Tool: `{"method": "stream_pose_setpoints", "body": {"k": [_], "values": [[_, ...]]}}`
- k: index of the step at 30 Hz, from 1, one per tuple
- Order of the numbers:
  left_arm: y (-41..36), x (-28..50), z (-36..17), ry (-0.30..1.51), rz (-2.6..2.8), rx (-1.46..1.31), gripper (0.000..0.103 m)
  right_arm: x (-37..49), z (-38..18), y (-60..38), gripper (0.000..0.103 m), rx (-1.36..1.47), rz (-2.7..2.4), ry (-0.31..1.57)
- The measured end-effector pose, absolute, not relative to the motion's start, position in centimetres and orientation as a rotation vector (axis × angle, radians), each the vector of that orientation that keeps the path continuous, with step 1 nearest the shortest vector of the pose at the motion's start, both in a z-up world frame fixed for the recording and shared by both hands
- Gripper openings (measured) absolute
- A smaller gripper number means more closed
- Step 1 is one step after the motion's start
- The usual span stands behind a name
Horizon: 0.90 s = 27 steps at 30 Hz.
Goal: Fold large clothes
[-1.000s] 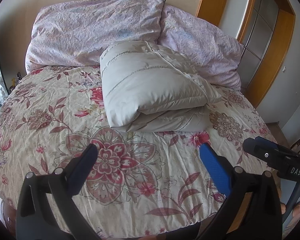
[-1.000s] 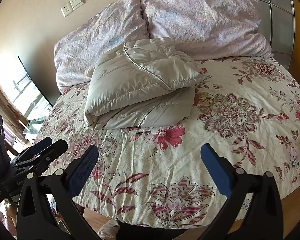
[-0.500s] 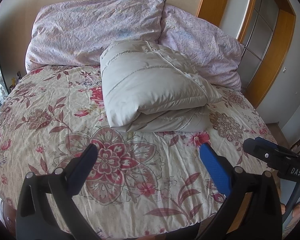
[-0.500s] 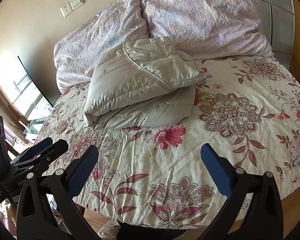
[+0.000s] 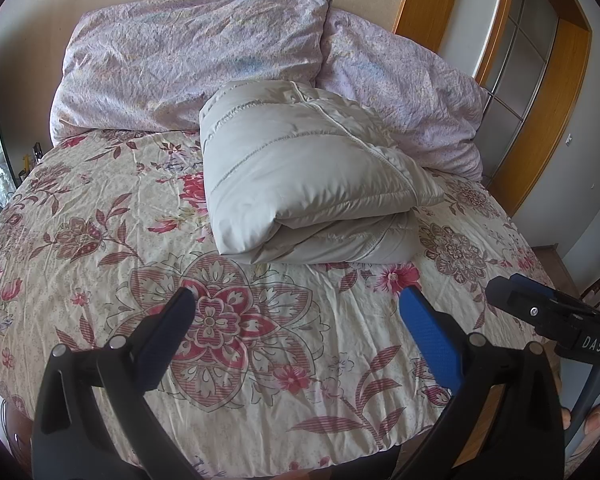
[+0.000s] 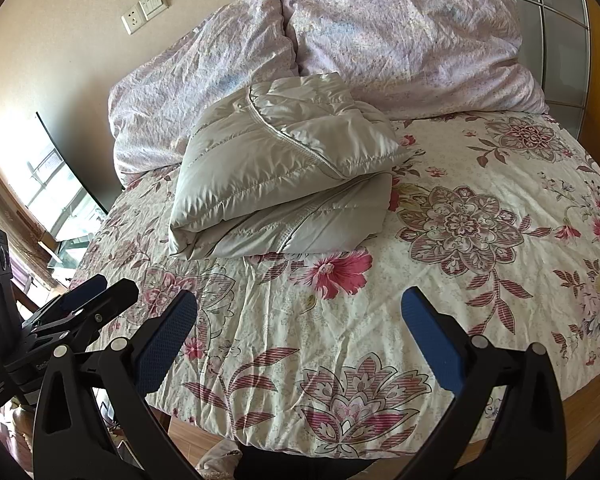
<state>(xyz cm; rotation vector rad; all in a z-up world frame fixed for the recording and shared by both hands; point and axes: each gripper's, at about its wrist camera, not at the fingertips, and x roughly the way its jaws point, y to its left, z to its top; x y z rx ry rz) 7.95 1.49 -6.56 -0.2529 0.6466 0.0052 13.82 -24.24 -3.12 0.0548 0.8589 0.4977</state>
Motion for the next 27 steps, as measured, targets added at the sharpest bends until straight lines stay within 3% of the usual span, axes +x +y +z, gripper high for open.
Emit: {"method": "stream_pose_setpoints", "body": {"k": [27], "values": [[1.57, 8.11, -6.7, 0.65, 0.003, -0.259, 0.101, 13.9, -3.14, -24.28, 0.102, 0.055, 0.499, 0.86]]}}
